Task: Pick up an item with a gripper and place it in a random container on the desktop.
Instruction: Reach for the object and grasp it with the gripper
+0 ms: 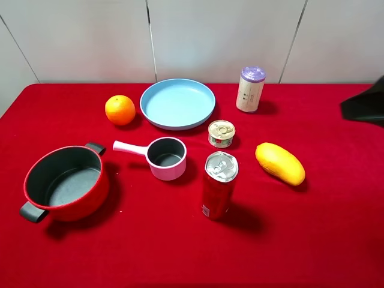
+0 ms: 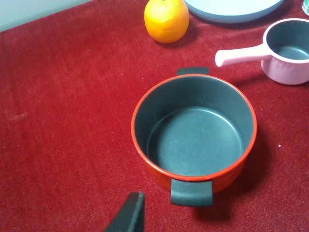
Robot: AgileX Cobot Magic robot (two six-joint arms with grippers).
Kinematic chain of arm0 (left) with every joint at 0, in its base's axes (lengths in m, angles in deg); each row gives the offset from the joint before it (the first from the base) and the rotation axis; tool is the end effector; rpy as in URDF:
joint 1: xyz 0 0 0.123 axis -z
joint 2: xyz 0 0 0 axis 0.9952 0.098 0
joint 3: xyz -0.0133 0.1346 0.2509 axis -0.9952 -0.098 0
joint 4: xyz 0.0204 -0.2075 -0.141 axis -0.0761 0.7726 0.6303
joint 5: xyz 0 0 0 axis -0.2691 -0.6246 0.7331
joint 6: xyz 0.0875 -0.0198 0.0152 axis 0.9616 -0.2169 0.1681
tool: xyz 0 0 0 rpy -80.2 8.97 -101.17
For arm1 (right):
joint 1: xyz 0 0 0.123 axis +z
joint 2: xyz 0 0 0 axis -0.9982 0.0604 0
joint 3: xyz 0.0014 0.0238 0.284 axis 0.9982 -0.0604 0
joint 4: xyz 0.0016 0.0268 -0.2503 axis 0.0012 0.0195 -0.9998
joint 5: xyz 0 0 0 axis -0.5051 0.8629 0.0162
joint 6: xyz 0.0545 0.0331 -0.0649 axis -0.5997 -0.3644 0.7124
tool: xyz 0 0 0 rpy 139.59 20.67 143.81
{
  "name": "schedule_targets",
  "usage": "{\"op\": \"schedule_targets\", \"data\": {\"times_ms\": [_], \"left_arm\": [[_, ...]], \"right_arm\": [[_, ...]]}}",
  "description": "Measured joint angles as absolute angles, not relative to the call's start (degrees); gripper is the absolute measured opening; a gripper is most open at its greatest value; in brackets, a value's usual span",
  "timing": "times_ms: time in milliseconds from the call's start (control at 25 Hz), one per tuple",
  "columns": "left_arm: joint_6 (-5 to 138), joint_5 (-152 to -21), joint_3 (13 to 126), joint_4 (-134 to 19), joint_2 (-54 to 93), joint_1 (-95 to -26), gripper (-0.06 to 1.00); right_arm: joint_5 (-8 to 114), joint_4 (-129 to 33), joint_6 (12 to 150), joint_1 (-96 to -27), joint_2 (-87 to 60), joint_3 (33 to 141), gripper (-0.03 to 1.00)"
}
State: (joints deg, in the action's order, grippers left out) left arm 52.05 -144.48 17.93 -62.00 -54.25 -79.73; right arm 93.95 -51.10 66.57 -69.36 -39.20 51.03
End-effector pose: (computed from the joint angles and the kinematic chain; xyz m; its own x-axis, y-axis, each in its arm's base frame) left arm -0.0067 -0.0119 0.2716 -0.4127 0.2921 -0.8628 0.3165 0.9342 0.1649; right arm 0.1407 0.0500 0.3179 -0.6853 -0.2994 -0.6638 -0.3966 0.9180 -0.0046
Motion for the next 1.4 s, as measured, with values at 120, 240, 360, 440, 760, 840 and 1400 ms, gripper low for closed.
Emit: {"op": "schedule_targets", "data": {"times_ms": [120,240,360,440,760,840,1400], "left_arm": [[52.05,-144.48,17.93,-62.0,-54.25,-79.73,0.99],[52.05,-144.48,17.93,-62.0,-54.25,-79.73,0.99],[52.05,-144.48,17.93,-62.0,-54.25,-79.73,0.99],[52.05,-144.48,17.93,-62.0,-54.25,-79.73,0.99],[52.05,-144.48,17.93,-62.0,-54.25,-79.73,0.99],[52.05,-144.48,17.93,-62.0,-54.25,-79.73,0.99],[52.05,-144.48,17.93,-62.0,-54.25,-79.73,0.99]], "right_arm": [[93.16,-51.14,66.57,-65.98,-36.28,52.25,0.69],[92.71,-51.24,66.57,-62.37,-33.63,53.43,0.69],[92.46,-51.76,66.57,-58.44,-31.6,54.22,0.69],[92.33,-51.97,66.57,-55.75,-30.51,54.66,0.69],[90.21,-52.15,66.57,-48.7,-26.26,54.77,0.69],[89.2,-52.15,66.57,-48.01,-25.2,54.77,0.69],[84.9,-52.31,66.8,-44.7,-19.61,54.77,0.69]]}}
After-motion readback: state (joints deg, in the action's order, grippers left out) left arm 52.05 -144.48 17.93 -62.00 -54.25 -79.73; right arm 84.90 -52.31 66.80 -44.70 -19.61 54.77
